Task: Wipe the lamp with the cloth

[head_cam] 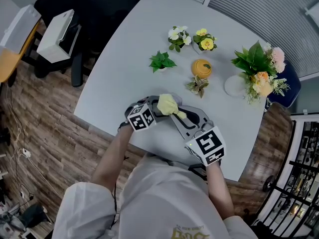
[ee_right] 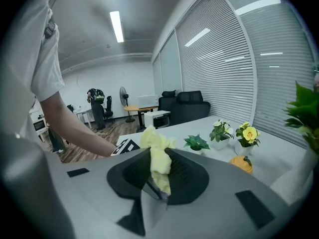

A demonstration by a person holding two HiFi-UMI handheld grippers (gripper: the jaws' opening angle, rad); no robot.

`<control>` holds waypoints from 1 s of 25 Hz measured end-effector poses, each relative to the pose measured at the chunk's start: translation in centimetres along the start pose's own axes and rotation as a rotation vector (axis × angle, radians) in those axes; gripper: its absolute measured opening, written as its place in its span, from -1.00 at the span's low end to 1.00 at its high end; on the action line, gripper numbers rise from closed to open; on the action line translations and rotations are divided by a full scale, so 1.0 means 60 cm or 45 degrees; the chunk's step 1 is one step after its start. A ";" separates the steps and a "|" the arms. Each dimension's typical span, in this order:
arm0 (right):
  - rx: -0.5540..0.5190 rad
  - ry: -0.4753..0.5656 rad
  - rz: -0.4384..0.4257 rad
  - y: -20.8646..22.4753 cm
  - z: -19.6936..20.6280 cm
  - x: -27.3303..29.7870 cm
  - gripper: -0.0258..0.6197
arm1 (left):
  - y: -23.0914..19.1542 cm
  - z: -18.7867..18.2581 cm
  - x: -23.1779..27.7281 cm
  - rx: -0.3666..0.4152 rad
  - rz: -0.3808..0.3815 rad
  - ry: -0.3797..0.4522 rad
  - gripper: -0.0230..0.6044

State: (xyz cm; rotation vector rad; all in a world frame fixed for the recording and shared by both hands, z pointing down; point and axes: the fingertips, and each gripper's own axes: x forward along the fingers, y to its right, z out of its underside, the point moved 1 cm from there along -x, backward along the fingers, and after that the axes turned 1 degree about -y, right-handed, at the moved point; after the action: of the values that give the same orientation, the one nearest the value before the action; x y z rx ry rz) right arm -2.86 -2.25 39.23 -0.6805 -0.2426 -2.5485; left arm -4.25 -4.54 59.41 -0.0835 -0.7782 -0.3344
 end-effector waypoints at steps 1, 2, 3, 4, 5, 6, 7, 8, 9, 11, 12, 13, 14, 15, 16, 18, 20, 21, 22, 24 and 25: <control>0.007 0.002 0.011 0.005 0.001 -0.003 -0.66 | 0.000 0.000 0.000 0.000 0.000 0.000 0.04; 0.017 0.003 0.025 0.010 0.002 -0.006 -0.66 | 0.000 0.000 0.000 0.000 0.000 -0.001 0.04; 0.032 0.005 0.038 0.017 0.004 -0.009 -0.66 | 0.000 0.000 0.000 0.000 0.001 -0.001 0.04; 0.048 0.007 0.051 0.025 0.007 -0.012 -0.66 | -0.001 0.001 0.000 0.001 0.000 -0.001 0.04; 0.066 0.009 0.062 0.032 0.009 -0.013 -0.66 | -0.001 0.001 0.001 0.002 -0.001 -0.001 0.04; 0.081 0.010 0.072 0.039 0.011 -0.014 -0.66 | -0.001 0.001 0.001 0.002 -0.001 -0.002 0.04; 0.093 0.010 0.080 0.045 0.012 -0.015 -0.66 | -0.001 0.001 0.001 0.001 -0.001 -0.002 0.04; 0.102 0.011 0.087 0.050 0.013 -0.015 -0.66 | -0.001 0.000 0.001 0.000 0.000 -0.003 0.04; 0.112 0.012 0.093 0.055 0.014 -0.014 -0.66 | -0.001 0.000 0.002 -0.002 0.002 -0.004 0.04; 0.134 0.017 0.104 0.062 0.014 -0.011 -0.67 | 0.000 -0.001 0.002 -0.004 0.004 -0.004 0.04; 0.145 0.021 0.108 0.065 0.014 -0.010 -0.67 | 0.000 -0.001 0.002 -0.004 0.005 -0.003 0.04; 0.155 0.026 0.111 0.068 0.013 -0.008 -0.67 | 0.000 -0.001 0.001 -0.005 0.005 -0.003 0.04; 0.165 0.031 0.113 0.071 0.012 -0.005 -0.67 | 0.000 -0.001 0.001 -0.005 0.006 -0.003 0.04; 0.174 0.036 0.114 0.074 0.012 -0.003 -0.67 | 0.000 -0.001 0.000 -0.006 0.006 -0.004 0.04; 0.183 0.042 0.113 0.077 0.012 -0.001 -0.67 | 0.000 -0.001 0.000 -0.007 0.005 -0.004 0.04; 0.197 0.052 0.111 0.083 0.012 0.002 -0.67 | 0.000 -0.001 0.001 -0.006 0.004 -0.005 0.04; 0.205 0.060 0.107 0.086 0.012 0.006 -0.67 | 0.000 -0.001 0.002 -0.006 0.006 -0.005 0.04; 0.208 0.063 0.105 0.088 0.012 0.008 -0.67 | 0.000 -0.001 0.002 -0.005 0.007 -0.005 0.04; 0.213 0.068 0.101 0.089 0.011 0.010 -0.67 | 0.000 -0.001 0.001 -0.005 0.007 -0.005 0.04; 0.223 0.078 0.096 0.092 0.010 0.013 -0.67 | -0.001 -0.001 0.001 -0.004 0.006 -0.005 0.04; 0.229 0.082 0.094 0.094 0.009 0.015 -0.67 | -0.002 -0.001 0.001 -0.003 0.006 -0.006 0.04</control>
State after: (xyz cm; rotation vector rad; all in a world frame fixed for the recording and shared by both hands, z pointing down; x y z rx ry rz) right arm -0.50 -7.33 40.42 -0.5284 -0.4114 -2.4376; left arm -4.18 -4.69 59.41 -0.0884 -0.7817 -0.3310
